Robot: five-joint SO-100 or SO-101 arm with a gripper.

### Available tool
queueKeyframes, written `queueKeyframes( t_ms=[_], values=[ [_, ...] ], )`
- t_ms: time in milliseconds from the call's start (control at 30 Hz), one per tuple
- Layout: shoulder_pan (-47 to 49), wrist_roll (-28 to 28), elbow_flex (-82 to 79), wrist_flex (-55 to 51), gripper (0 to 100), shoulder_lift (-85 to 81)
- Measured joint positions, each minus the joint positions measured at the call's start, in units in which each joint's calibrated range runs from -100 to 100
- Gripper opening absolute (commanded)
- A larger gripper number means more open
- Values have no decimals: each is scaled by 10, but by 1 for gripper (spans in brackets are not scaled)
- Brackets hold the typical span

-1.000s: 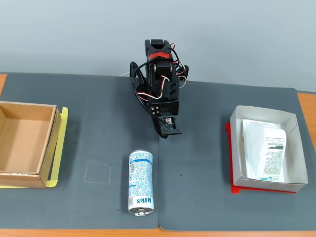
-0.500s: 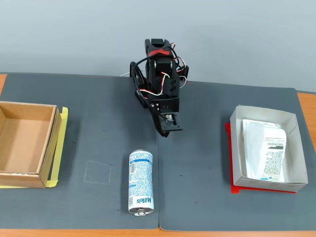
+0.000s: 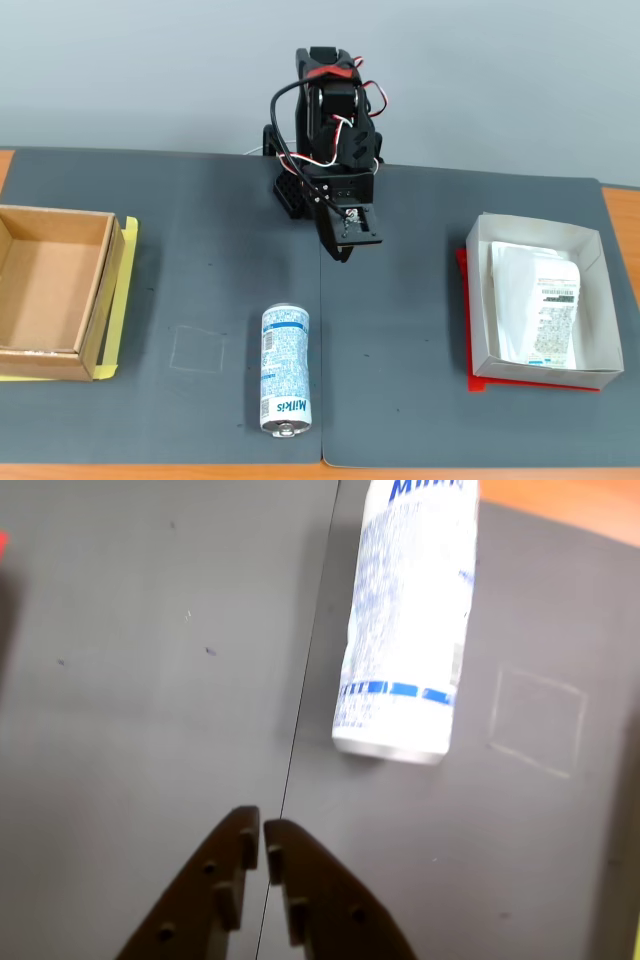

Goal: Pick the can and put it in the brown box

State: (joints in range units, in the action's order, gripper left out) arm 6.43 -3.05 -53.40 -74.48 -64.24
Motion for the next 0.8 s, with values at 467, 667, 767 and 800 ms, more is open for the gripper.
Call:
queueKeyframes(
  t_ms=[467,667,767,800],
  values=[
    [-13,0,322,1,2,320],
    [-33,0,409,1,2,442],
    [-38,0,444,1,2,495],
    [-40,0,454,1,2,511]
  ],
)
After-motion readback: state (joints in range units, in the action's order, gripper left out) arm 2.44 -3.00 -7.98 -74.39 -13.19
